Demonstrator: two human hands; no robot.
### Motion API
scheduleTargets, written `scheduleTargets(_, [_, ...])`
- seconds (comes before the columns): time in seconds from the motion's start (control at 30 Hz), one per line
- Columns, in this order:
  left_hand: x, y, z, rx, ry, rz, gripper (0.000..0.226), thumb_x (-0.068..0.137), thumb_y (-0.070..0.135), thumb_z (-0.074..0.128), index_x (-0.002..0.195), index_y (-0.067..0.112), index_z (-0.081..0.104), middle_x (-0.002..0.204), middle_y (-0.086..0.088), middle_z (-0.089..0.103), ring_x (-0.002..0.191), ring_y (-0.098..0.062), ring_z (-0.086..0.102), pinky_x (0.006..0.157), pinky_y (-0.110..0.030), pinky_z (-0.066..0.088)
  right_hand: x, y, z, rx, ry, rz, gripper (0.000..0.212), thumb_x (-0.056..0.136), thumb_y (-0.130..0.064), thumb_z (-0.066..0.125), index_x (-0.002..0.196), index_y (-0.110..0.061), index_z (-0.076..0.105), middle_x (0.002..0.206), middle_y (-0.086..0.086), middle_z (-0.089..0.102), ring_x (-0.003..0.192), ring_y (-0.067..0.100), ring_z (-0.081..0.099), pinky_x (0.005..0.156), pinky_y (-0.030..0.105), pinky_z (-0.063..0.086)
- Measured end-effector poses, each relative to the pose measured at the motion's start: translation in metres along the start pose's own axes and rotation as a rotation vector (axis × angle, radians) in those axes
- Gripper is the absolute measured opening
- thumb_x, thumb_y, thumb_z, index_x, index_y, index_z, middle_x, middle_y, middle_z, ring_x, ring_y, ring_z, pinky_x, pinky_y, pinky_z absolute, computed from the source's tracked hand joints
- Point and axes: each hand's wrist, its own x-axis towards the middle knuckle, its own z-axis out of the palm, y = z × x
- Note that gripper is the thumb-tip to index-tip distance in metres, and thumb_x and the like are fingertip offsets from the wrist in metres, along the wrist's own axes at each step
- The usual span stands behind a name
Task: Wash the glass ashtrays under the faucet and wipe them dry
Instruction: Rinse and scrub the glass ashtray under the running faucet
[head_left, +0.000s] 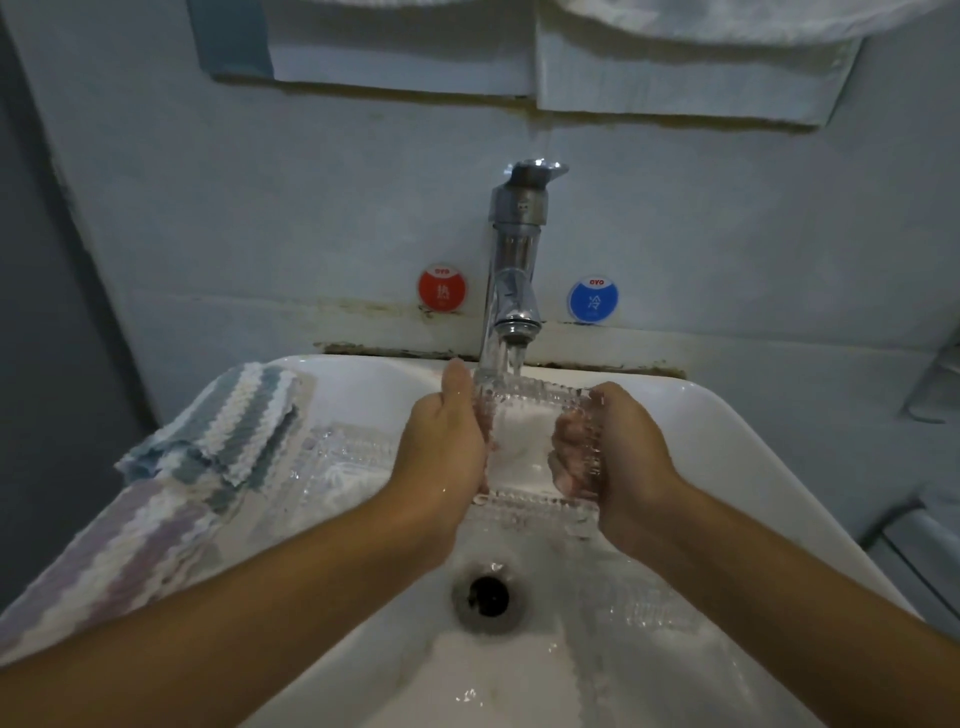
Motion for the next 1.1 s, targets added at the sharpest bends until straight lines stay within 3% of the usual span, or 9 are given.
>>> scheduleTargets(0.17, [0.004,0.008,-0.004,0.203,-0.075,0.098,0.062,0.105,0.053,0.021,0.068,0.016,0.053,0.06,0.001,0.05,0.053,-0.012,0.044,0.055,-0.029,0.035,0.006,-0.016,-0.009,-0.277,-0.184,-0.033,0.039,0.1,-0.031,0.047,0.07,-0.008,0.055,0.051,0.005,0.048,0.041,0.018,0.049,0.046,0.027,0.044])
scheduleTargets(0.27, [0.006,0.014,-0.007,0.315,-0.142,0.126,0.06,0.104,0.054,0.021,0.076,0.018,0.06,0.066,0.004,0.056,0.062,-0.008,0.051,0.057,-0.025,0.039,0.0,-0.024,-0.009,-0.505,-0.25,-0.06,0.041,0.103,-0.025,0.041,0.086,0.005,0.063,0.064,0.023,0.056,0.052,0.025,0.061,0.055,0.032,0.053])
scheduleTargets(0.33, [0.004,0.013,-0.007,0.341,-0.243,0.141,0.057,0.105,0.053,0.023,0.069,0.019,0.053,0.059,0.005,0.049,0.05,-0.004,0.045,0.052,-0.021,0.037,-0.004,-0.023,-0.007,-0.634,-0.225,-0.083,0.054,0.106,-0.031,0.037,0.09,0.011,0.065,0.072,0.03,0.062,0.06,0.029,0.065,0.063,0.031,0.059])
scheduleTargets(0.43, [0.001,0.006,-0.005,0.33,-0.336,0.167,0.057,0.106,0.048,0.028,0.064,0.018,0.052,0.057,0.002,0.043,0.037,-0.001,0.036,0.04,-0.012,0.033,-0.01,-0.018,0.0,-0.745,-0.163,-0.108,0.062,0.107,-0.039,0.034,0.072,0.003,0.063,0.053,0.019,0.058,0.044,0.021,0.056,0.049,0.025,0.048])
scheduleTargets(0.6, [0.008,0.003,-0.005,0.244,-0.233,0.057,0.043,0.106,0.037,0.036,0.077,0.016,0.06,0.063,-0.002,0.05,0.049,-0.01,0.043,0.052,-0.025,0.037,-0.008,-0.012,0.002,-0.702,-0.04,-0.141,0.053,0.105,-0.033,0.036,0.06,-0.009,0.051,0.039,0.003,0.045,0.032,0.016,0.041,0.046,0.026,0.033])
scheduleTargets(0.7, [0.012,0.001,-0.007,-0.01,-0.133,-0.086,0.036,0.105,0.031,0.038,0.086,0.013,0.063,0.061,0.0,0.059,0.057,-0.016,0.049,0.059,-0.029,0.041,-0.008,-0.013,0.003,-0.615,0.07,-0.114,0.047,0.104,-0.03,0.034,0.065,-0.008,0.051,0.038,0.002,0.045,0.032,0.015,0.041,0.039,0.021,0.032])
scheduleTargets(0.8, [0.009,-0.008,-0.002,-0.261,-0.112,-0.144,0.042,0.106,0.032,0.033,0.084,0.009,0.061,0.059,-0.003,0.058,0.053,-0.016,0.048,0.059,-0.031,0.042,-0.007,-0.012,0.003,-0.481,0.172,-0.079,0.044,0.106,-0.028,0.033,0.072,-0.009,0.054,0.042,0.001,0.048,0.032,0.013,0.041,0.034,0.014,0.03])
scheduleTargets(0.9, [0.005,-0.02,0.006,-0.268,-0.054,-0.18,0.047,0.107,0.037,0.028,0.074,0.014,0.053,0.053,-0.001,0.048,0.049,-0.016,0.04,0.057,-0.031,0.037,-0.007,-0.008,0.005,-0.443,0.216,-0.045,0.042,0.106,-0.031,0.034,0.078,-0.01,0.057,0.053,0.004,0.051,0.031,0.011,0.041,0.033,0.015,0.029])
scheduleTargets(1.1, [0.006,-0.014,-0.002,-0.452,-0.129,-0.321,0.05,0.104,0.036,0.028,0.058,0.02,0.04,0.046,0.002,0.037,0.034,-0.013,0.027,0.038,-0.017,0.024,-0.01,-0.008,0.006,-0.287,0.12,0.066,0.041,0.102,-0.028,0.035,0.064,-0.017,0.046,0.044,-0.002,0.04,0.033,0.012,0.031,0.031,0.017,0.021])
